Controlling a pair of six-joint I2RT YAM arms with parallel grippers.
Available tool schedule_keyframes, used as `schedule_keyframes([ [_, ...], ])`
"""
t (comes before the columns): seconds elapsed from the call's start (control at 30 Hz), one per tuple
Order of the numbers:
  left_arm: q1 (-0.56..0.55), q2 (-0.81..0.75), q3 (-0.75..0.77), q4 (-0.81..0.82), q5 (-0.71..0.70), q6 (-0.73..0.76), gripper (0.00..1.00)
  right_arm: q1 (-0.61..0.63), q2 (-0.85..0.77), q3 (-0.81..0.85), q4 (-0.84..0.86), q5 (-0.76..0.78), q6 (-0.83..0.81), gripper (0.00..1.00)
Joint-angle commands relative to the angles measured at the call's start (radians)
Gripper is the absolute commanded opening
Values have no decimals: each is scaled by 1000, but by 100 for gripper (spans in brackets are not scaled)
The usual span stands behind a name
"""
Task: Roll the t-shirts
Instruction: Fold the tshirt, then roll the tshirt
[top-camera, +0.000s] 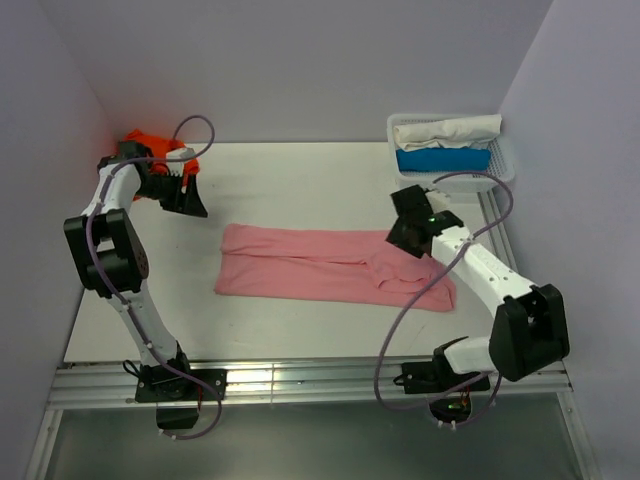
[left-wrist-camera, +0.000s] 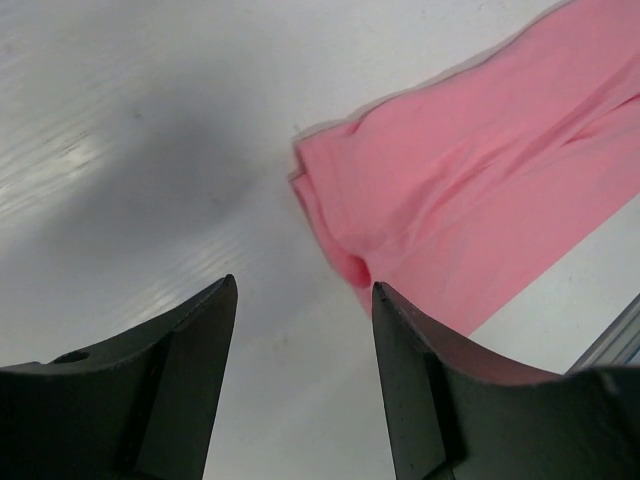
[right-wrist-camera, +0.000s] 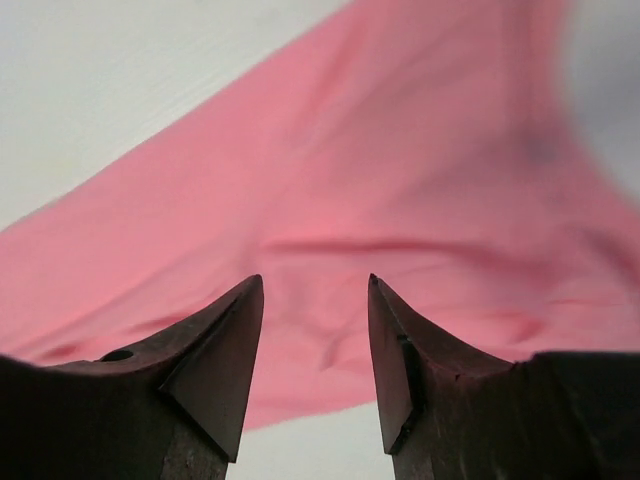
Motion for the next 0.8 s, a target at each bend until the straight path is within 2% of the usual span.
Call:
schedule_keyframes([
  [0.0, -51, 33, -25, 42, 35, -48, 62, 194, -17, 14, 71, -34, 213, 52],
  [0.07, -70, 45, -42, 74, 29, -80, 63, 280, 12, 63, 101, 0, 288, 50],
  [0.1, -74, 60, -48, 76, 38, -86, 63, 373, 61, 92, 102, 22, 305, 50],
  [0.17, -85, 76, -54, 85, 41, -106, 63, 456, 165, 215, 61, 79, 349, 50],
  [0.2, -88, 88, -58, 85, 41, -109, 63, 528, 202, 259, 50, 87, 357, 50],
  [0.3, -104, 94, -92, 123, 28, -124, 63, 636, 360, 442, 44, 84, 357, 51],
  [0.47, -124, 126, -114, 126, 20, -138, 63, 723, 659, 776, -5, 44, 326, 51],
  [0.53, -124, 130, -124, 151, 9, -151, 63, 746, 725, 882, -13, 15, 319, 51],
  [0.67, -125, 131, -141, 175, 3, -163, 63, 780, 867, 1002, 50, -44, 297, 51],
  [0.77, -131, 148, -138, 166, 9, -158, 62, 802, 975, 1129, 21, -70, 286, 51],
])
